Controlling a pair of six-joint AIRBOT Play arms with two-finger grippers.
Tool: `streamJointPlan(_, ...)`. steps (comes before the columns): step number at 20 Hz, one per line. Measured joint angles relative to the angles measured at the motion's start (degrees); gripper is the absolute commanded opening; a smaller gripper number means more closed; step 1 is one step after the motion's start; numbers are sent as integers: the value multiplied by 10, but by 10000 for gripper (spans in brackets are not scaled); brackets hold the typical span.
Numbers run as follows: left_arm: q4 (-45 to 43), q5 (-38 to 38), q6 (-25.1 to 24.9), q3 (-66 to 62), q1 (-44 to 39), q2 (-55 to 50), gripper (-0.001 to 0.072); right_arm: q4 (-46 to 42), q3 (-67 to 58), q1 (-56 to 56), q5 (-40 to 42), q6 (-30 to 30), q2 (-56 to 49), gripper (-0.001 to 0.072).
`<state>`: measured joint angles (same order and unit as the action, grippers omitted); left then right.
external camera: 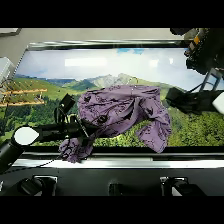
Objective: Fold the clothes and pants, and hang the long-sleeved shirts on hangers.
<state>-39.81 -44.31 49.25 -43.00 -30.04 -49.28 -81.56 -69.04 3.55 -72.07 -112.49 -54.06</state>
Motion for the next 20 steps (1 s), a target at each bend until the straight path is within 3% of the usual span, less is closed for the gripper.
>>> streamJointPlan(5, 0, -2, 0, 0, 0, 0, 22, 122, -3, -110, -37, 438, -64, 426)
streamJointPlan(9, 0, -7, 0, 0, 0, -1, 22, 179, -3, -129, -44, 707, -117, 451)
streamJointPlan(14, 0, -12, 0, 0, 0, -5, 22, 219, -3, -134, -47, 891, -170, 451)
streamJointPlan(20, 0, -13, 0, 0, 0, -7, 22, 282, -3, -136, -4, 972, -212, 481)
